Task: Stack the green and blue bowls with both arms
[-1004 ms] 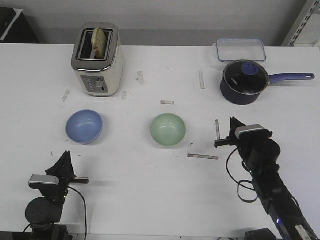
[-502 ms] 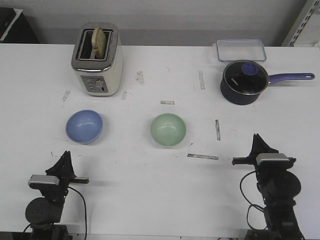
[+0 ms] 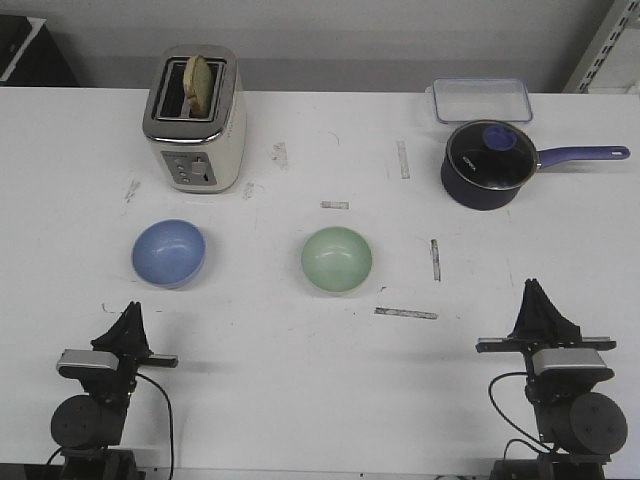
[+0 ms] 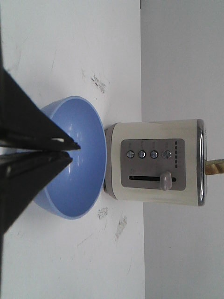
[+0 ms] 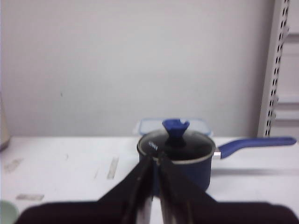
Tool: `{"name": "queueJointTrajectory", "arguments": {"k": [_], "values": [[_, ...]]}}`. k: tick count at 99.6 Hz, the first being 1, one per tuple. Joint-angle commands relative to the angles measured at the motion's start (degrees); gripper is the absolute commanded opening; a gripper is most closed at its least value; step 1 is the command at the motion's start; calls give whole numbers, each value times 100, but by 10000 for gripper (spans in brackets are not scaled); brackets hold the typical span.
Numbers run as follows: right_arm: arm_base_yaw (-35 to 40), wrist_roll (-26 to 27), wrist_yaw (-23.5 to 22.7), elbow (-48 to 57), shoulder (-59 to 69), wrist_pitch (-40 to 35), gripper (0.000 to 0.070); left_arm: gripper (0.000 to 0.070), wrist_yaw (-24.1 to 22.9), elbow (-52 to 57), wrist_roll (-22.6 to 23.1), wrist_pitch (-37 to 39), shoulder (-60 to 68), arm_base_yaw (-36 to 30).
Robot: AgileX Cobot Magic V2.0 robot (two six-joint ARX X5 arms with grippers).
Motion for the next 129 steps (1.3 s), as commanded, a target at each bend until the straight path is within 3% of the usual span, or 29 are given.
{"name": "queueJointTrajectory", "arguments": {"k": [1, 79, 104, 129], "values": [[13, -28, 13, 22, -63, 103, 13, 3, -15, -125, 9, 70, -11, 7], [13, -28, 11, 24, -188, 118, 13, 2, -20, -81, -50, 210, -11, 7], [13, -28, 11, 24, -188, 118, 13, 2, -20, 376, 52, 173, 201, 7], [13, -28, 11, 24, -188, 118, 13, 2, -20, 1165, 59, -439, 1008, 7]]}}
